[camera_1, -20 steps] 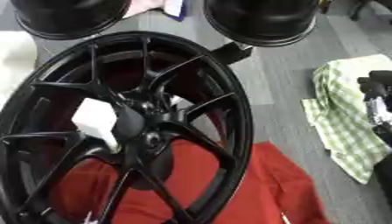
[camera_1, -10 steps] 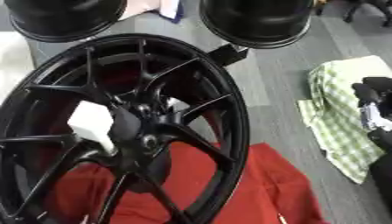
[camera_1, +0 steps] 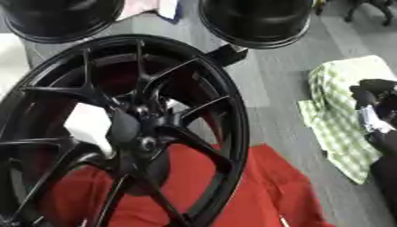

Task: Pull the pin out of the wheel hub.

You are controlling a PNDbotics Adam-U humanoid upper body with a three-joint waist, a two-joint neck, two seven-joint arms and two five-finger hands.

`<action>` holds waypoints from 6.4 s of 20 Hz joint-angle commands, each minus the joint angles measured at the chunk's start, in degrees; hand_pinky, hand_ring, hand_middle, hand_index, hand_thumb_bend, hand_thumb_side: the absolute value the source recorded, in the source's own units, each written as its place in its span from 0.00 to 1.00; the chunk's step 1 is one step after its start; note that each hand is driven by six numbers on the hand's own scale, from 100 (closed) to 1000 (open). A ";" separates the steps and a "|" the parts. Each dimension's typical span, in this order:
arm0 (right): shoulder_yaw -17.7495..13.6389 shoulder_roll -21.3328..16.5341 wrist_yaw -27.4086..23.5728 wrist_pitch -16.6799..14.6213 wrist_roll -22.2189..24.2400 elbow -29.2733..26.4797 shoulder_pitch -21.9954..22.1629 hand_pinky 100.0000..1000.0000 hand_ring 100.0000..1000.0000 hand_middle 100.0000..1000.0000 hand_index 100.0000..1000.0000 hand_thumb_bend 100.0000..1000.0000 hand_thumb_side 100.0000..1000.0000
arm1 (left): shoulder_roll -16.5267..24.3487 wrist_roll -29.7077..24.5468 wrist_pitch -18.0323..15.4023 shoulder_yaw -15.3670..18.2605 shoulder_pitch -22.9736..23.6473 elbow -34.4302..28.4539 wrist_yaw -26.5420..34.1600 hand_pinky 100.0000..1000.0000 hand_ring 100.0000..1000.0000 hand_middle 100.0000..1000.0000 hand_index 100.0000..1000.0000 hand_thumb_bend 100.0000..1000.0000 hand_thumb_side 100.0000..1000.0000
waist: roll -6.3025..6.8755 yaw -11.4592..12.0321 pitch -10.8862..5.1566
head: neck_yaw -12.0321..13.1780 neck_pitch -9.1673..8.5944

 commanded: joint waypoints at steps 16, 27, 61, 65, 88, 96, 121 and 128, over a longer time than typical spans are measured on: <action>0.19 -1.92 -0.34 0.98 0.43 -1.07 -0.45 0.82 0.75 0.50 0.67 0.00 0.17 | -7.78 -0.69 13.85 -10.15 -8.14 3.06 2.24 0.84 0.75 0.75 0.86 0.12 0.77 | 0.59 -0.23 -1.92 | 0.93 -1.30; 0.60 -1.72 -0.15 1.30 0.89 -1.07 -1.16 0.82 0.75 0.50 0.67 0.00 0.18 | -5.99 -2.60 10.46 -9.75 -5.88 -1.38 -0.62 0.92 0.82 0.79 0.90 0.46 0.85 | 0.67 -0.69 -0.84 | -0.18 -2.62; 1.15 -0.09 0.32 2.63 1.38 -1.07 -2.66 0.82 0.75 0.49 0.67 0.00 0.20 | -2.16 1.75 11.11 -9.26 3.17 -4.90 -4.39 0.90 0.82 0.79 0.88 0.42 0.62 | 1.19 -2.38 1.49 | -0.24 -2.57; 1.24 0.09 0.30 2.89 1.48 -1.07 -2.85 0.82 0.75 0.49 0.67 0.00 0.20 | -2.61 0.92 10.51 -9.53 2.88 -4.81 -4.72 0.90 0.82 0.77 0.87 0.42 0.62 | 1.32 -2.48 1.79 | -0.62 -3.51; 1.36 0.76 0.22 3.52 1.73 -1.07 -3.05 0.82 0.75 0.49 0.67 0.00 0.21 | -5.31 -4.12 7.54 -12.03 1.51 -0.68 -10.57 0.86 0.82 0.77 0.86 0.33 0.47 | 1.36 -2.61 2.14 | -0.01 -5.21; 1.42 0.84 0.14 3.59 1.90 -1.07 -3.14 0.83 0.75 0.49 0.67 0.00 0.21 | -6.15 -2.83 7.21 -12.27 0.93 -0.19 -8.66 0.84 0.75 0.72 0.82 0.29 0.46 | 1.28 -2.60 2.15 | 0.15 -5.31; 1.18 0.88 -0.57 3.46 1.42 -1.07 -3.01 0.83 0.75 0.50 0.67 0.00 0.21 | -6.13 -2.00 7.90 -12.43 0.98 -1.82 -10.25 0.63 0.43 0.28 0.40 0.00 0.00 | 0.98 -2.51 1.67 | 0.29 -5.23; 1.14 0.98 -0.53 3.49 1.33 -1.07 -2.85 0.83 0.75 0.50 0.67 0.00 0.21 | -5.90 0.84 10.64 -11.37 1.12 -2.53 -6.66 0.61 0.39 0.22 0.31 0.00 0.00 | 0.87 -2.49 1.58 | 0.28 -5.18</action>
